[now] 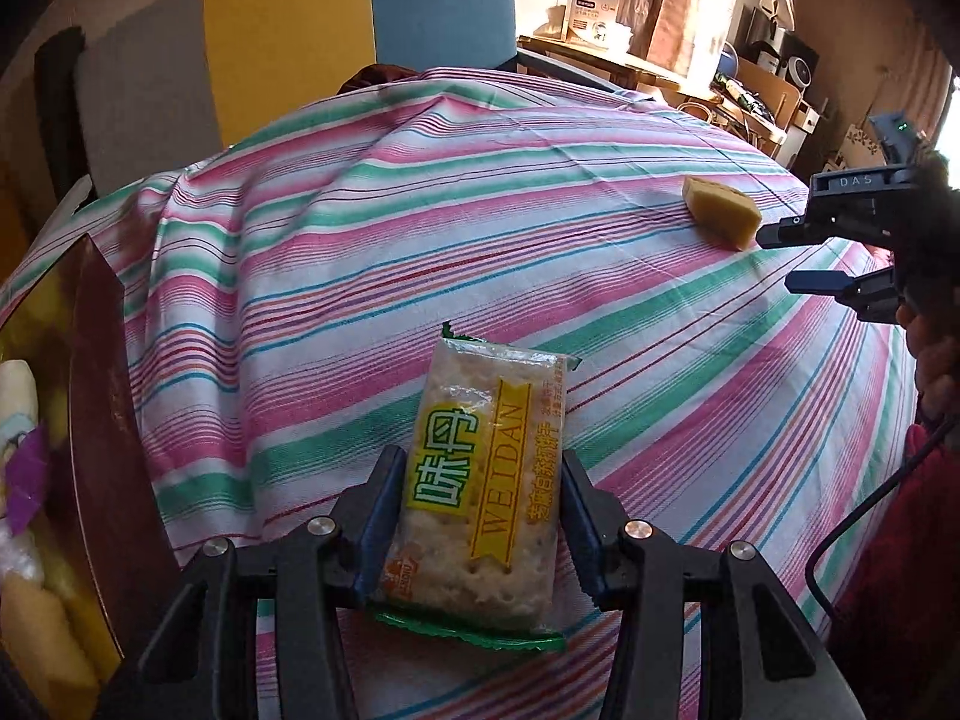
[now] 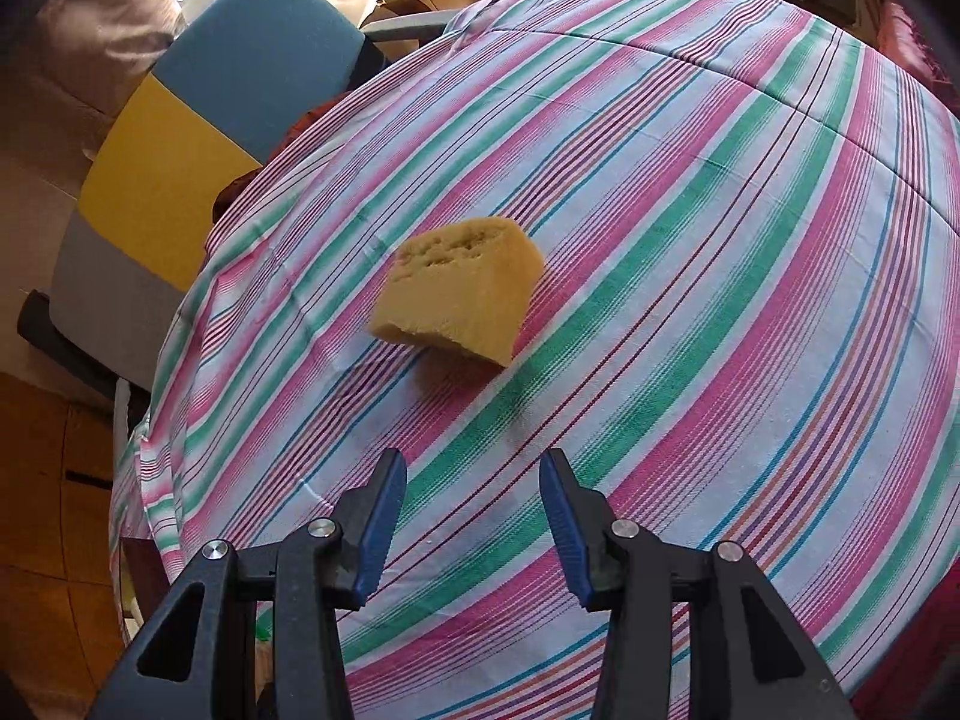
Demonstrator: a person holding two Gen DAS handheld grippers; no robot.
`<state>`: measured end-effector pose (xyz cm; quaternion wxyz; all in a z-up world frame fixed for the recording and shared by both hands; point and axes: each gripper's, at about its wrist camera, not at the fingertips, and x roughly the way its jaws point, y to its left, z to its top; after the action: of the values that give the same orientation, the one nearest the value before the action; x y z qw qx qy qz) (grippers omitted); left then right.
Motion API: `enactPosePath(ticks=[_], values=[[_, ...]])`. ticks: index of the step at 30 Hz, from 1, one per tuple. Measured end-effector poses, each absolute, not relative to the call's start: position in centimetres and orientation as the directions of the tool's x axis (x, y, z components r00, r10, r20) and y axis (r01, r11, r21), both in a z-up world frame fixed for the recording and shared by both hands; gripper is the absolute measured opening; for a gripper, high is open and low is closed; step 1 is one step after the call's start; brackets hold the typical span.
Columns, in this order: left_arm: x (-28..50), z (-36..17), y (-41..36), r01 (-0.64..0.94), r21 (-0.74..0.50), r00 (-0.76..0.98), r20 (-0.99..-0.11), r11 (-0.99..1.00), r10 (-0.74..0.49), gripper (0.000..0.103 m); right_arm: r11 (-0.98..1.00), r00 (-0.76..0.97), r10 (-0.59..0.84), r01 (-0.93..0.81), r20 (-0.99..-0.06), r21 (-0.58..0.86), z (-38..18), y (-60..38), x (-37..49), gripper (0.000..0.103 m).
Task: Organize objects
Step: 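Grasp the WEIDAN snack bag with the left tool, then grasp the yellow sponge with the right tool while the left holds the snack bag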
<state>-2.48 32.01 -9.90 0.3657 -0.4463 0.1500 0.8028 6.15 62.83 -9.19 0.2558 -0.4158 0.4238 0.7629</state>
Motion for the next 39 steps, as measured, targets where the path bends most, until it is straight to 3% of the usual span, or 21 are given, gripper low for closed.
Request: enactPosePath(ticks=[13, 17, 21, 24, 27, 32, 36, 39], values=[[-2.0, -10.7, 32.4, -0.737, -0.027, -0.421, -0.763, -0.676, 0.49, 0.056, -0.54, -0.5, 0.038, -0.739, -0.865, 0.404, -9.2, 62.6, 6.1, 0.047], [-2.2, -10.7, 32.3, -0.737, -0.036, -0.42, -0.758, -0.675, 0.499, 0.056, -0.635, -0.467, 0.021, -0.689, -0.884, 0.349, -8.5, 62.0, 4.7, 0.047], [-2.2, -10.8, 32.1, -0.741, -0.041, -0.42, -0.751, -0.67, 0.51, 0.056, -0.813, -0.442, 0.088, -0.55, -0.893, 0.192, -6.2, 62.0, 1.5, 0.071], [-2.2, -10.9, 32.1, -0.741, -0.046, -0.418, -0.749, -0.67, 0.513, 0.056, -0.891, -0.408, 0.149, -0.45, -0.901, 0.056, -5.3, 62.6, -0.2, 0.072], [-2.1, -10.9, 32.2, -0.74, -0.045, -0.421, -0.747, -0.671, 0.514, 0.056, -0.932, -0.343, 0.181, -0.36, -0.922, -0.049, -5.4, 63.4, -2.4, 0.084], [-2.2, -10.9, 32.1, -0.74, -0.055, -0.417, -0.744, -0.671, 0.521, 0.056, -0.967, -0.236, 0.182, -0.217, -0.954, -0.131, -8.7, 64.1, -6.0, 0.085], [-2.2, -11.0, 32.2, -0.74, -0.052, -0.42, -0.743, -0.671, 0.521, 0.056, -0.959, -0.179, 0.225, -0.213, -0.958, -0.185, -11.0, 64.3, -6.8, 0.084], [-2.2, -11.0, 32.2, -0.739, -0.047, -0.424, -0.742, -0.672, 0.519, 0.056, -0.938, -0.201, 0.223, -0.309, -0.954, -0.154, -10.6, 64.4, -6.0, 0.067]])
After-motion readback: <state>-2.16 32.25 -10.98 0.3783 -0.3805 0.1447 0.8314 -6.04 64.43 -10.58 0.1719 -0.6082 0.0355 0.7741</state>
